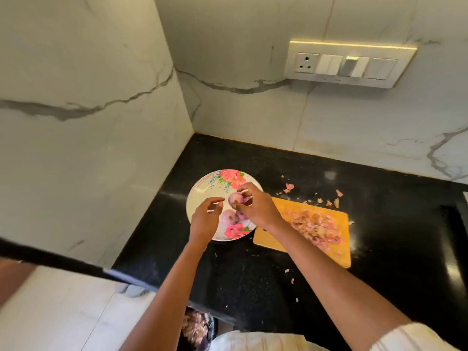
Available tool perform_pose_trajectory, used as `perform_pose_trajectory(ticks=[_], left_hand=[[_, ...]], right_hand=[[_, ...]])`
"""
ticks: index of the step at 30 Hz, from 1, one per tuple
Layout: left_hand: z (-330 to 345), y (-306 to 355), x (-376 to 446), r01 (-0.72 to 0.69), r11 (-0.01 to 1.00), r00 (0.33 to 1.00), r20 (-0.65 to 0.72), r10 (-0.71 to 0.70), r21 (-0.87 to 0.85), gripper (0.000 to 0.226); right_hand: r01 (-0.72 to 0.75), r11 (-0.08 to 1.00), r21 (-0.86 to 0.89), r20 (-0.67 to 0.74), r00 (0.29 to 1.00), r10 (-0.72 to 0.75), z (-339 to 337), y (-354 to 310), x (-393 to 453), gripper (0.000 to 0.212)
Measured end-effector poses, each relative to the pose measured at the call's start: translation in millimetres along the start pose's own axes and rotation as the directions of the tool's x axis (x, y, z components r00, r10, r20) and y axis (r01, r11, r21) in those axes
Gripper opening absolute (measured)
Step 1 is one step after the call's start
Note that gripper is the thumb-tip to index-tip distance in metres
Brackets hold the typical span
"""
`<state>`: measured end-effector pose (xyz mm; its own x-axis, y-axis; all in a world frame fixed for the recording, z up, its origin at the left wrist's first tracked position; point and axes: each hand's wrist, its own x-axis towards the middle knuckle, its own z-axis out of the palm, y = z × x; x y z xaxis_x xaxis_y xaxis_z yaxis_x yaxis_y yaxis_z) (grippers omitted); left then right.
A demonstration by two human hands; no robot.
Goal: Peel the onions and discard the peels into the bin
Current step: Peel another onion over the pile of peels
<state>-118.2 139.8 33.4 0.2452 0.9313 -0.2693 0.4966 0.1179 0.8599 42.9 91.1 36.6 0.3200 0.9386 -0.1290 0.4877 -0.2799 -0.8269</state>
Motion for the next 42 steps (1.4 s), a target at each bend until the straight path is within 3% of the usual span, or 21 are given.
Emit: perform_pose_trajectory(ticks=[7, 14, 21, 28, 33, 37, 42], left_hand=[[-13, -11, 18, 0.018, 0.997, 1.000, 0.016, -0.019, 0.075, 0.023], [1, -22, 36, 0.019, 0.990, 0.995, 0.093, -0.032, 0.140, 0.024], [8, -25, 46, -0.009, 0.985, 0.990, 0.139, -0.015, 0.174, 0.024], [13, -29, 55, -0.047, 0.986, 0.987, 0.161, 0.020, 0.163, 0.021], [17, -24, 54, -0.071, 0.981, 0.988, 0.145, 0.045, 0.180, 0.022], [22, -13, 50, -0.167, 0.964, 0.985, 0.067, 0.156, 0.208, 0.020], [48, 21, 39, -0.263, 0.949, 0.961, 0.130, 0.242, 0.172, 0.022]], right_hand=[[0.001, 0.916, -0.402, 0.010, 1.000, 0.003, 43, 4, 36, 0.034], [-0.010, 0.890, -0.455, -0.052, 0.999, -0.016, 44, 9, 43, 0.034], [0.057, 0.896, -0.440, 0.013, 0.998, -0.057, 45, 11, 40, 0.026], [0.038, 0.935, -0.353, -0.027, 0.998, -0.051, 32, 5, 34, 0.020], [-0.004, 0.949, -0.317, -0.098, 0.995, -0.028, 17, 5, 25, 0.019], [-0.018, 0.966, -0.258, -0.179, 0.983, -0.029, 2, 8, 16, 0.015], [-0.052, 0.985, -0.163, -0.257, 0.966, 0.009, -16, 23, -1, 0.009]])
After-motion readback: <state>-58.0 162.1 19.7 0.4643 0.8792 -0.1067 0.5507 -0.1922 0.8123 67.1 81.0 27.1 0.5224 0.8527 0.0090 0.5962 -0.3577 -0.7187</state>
